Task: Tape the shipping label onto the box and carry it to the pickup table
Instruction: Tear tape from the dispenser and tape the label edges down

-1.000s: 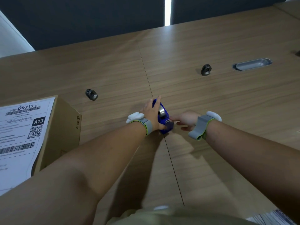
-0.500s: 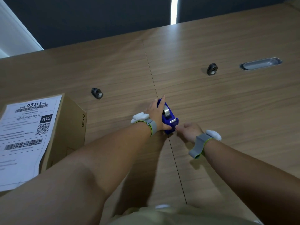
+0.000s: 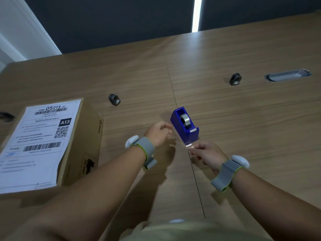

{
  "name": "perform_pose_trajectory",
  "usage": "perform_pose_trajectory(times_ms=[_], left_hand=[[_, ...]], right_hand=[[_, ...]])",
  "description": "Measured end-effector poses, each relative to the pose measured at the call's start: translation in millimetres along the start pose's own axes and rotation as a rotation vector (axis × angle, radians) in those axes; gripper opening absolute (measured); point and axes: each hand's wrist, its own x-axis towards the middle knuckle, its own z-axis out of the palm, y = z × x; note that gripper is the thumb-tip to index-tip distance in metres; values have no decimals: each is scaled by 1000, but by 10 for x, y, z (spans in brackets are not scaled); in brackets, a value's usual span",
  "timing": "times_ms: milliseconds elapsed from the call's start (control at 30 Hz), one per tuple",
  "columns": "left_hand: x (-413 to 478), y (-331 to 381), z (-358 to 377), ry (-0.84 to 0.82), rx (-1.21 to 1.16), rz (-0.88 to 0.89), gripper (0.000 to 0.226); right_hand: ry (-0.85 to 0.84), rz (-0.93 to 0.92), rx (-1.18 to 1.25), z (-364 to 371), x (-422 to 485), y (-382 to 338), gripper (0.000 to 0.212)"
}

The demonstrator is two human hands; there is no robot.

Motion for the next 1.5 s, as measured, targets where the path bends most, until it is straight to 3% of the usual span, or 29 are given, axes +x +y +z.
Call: perform_pose_trajectory(times_ms=[33,100,200,333,667,1033,1300,1500], left_hand=[[-94,-50,-25,-61,-38,-86,21],[-237,-170,-79,-171,-49,-172,27],[-365,-298,-165,-207,-28,-150,31],[-556,-461,-432,-124,-19,-59,10],[-983,-598,-1271,102,57,33,10],[-1202,-700,-2644,350,-54,116,18],[-1110,-930,-3256,463,-184,75,17],[-865,-1025,-3768,543,-210,5,22]], right_hand=[[-8,-25,-42,54,-27,6,10],[-29,-65,-107,170,-94,-35,8],[-56,-100,-194,315,-144,-76,10],[-131,-129,-258,667,-297,-232,9],[-178,-112,-328,1508,-408,-573,12],[-155,-281,-361,2745,-414,-1421,13],[-167,-289,-354,3450,-208,-1828,12],[-161,-362,-494,3971,89,-2191,13]])
